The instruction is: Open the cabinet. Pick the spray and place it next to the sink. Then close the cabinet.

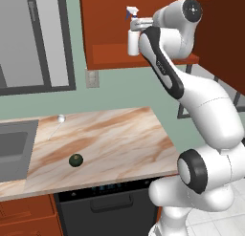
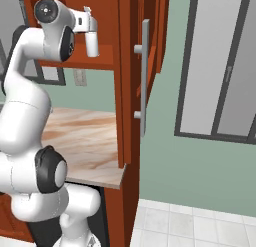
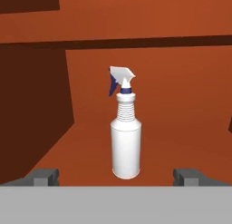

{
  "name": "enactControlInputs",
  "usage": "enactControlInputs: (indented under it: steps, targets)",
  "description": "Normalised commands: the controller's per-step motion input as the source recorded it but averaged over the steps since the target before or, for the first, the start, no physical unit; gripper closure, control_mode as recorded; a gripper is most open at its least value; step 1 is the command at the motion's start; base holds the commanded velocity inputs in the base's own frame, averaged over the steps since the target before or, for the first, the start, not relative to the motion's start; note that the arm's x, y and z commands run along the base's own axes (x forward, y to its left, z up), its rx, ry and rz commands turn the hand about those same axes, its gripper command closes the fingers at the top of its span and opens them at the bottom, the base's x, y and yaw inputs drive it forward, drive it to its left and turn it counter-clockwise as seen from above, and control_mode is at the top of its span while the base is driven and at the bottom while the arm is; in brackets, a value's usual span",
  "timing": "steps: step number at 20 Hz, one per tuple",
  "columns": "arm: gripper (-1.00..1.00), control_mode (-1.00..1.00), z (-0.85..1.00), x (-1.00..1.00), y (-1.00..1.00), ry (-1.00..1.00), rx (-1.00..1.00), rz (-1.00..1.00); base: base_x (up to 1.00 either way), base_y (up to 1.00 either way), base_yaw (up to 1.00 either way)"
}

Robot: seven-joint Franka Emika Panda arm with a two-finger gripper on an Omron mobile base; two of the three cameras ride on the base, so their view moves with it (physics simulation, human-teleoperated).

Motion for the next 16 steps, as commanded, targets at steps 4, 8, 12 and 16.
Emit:
enactControlInputs:
  steps: [4,8,12,16]
  targets:
    - [-1.00,-1.00,0.00,0.25,0.00,0.00,0.00,0.00,0.00,0.00,0.00]
    - [-1.00,-1.00,0.00,0.27,0.00,0.00,0.00,0.00,0.00,0.00,0.00]
    - [-1.00,-1.00,-0.03,0.19,0.00,0.00,0.00,0.00,0.00,0.00,0.00]
    - [-1.00,-1.00,-0.03,0.20,0.00,0.00,0.00,0.00,0.00,0.00,0.00]
